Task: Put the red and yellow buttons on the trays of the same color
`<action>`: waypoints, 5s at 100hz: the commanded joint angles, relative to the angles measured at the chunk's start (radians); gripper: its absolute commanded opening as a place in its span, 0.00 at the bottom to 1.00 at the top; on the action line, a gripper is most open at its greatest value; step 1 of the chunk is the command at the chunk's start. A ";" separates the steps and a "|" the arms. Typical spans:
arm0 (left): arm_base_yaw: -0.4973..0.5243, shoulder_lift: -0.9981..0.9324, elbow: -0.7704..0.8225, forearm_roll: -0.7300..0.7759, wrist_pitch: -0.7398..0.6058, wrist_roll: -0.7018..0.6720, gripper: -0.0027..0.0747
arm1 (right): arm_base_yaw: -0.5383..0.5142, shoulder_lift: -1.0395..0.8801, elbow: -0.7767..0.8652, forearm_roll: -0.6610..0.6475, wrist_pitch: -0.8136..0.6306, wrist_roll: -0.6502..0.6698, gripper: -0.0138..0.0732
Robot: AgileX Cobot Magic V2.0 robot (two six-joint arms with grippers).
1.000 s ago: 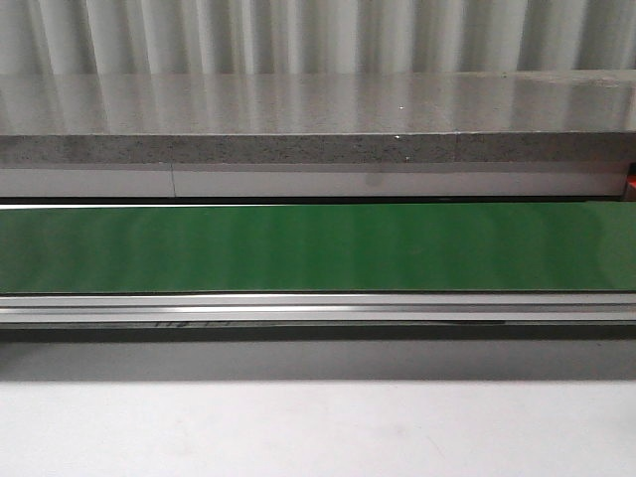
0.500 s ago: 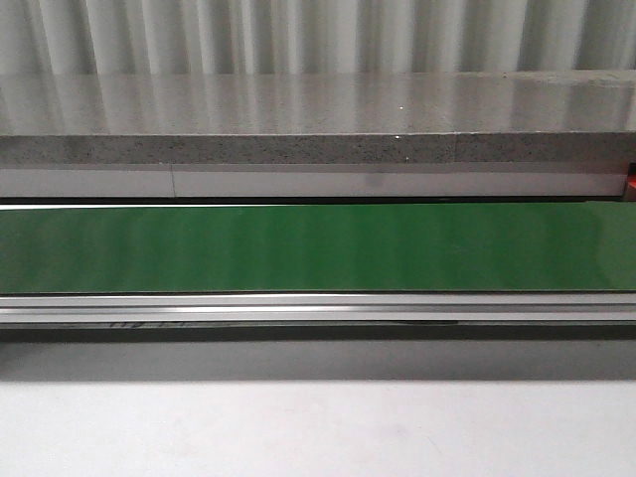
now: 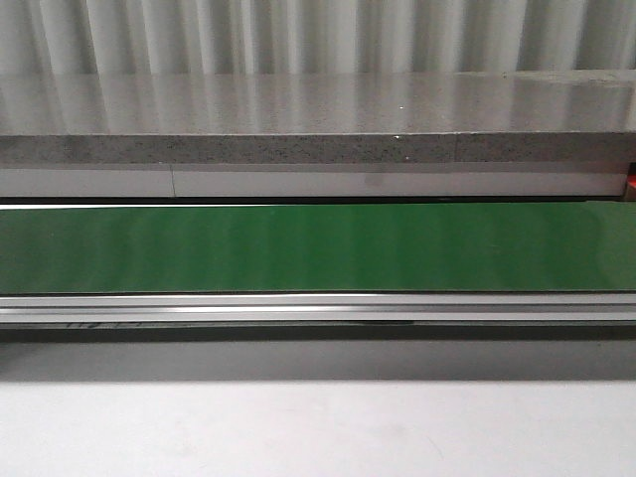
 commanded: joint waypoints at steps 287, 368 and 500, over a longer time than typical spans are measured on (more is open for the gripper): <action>0.794 1.019 -0.421 0.121 0.193 -0.190 0.32 | -0.001 0.008 0.030 -0.001 -0.134 -0.012 0.09; 0.555 0.871 -0.665 0.116 0.420 -0.146 0.22 | -0.001 0.008 0.030 -0.001 -0.134 -0.012 0.09; 0.315 1.015 -0.744 -0.002 0.457 -0.102 0.72 | -0.001 0.008 0.030 -0.001 -0.134 -0.012 0.09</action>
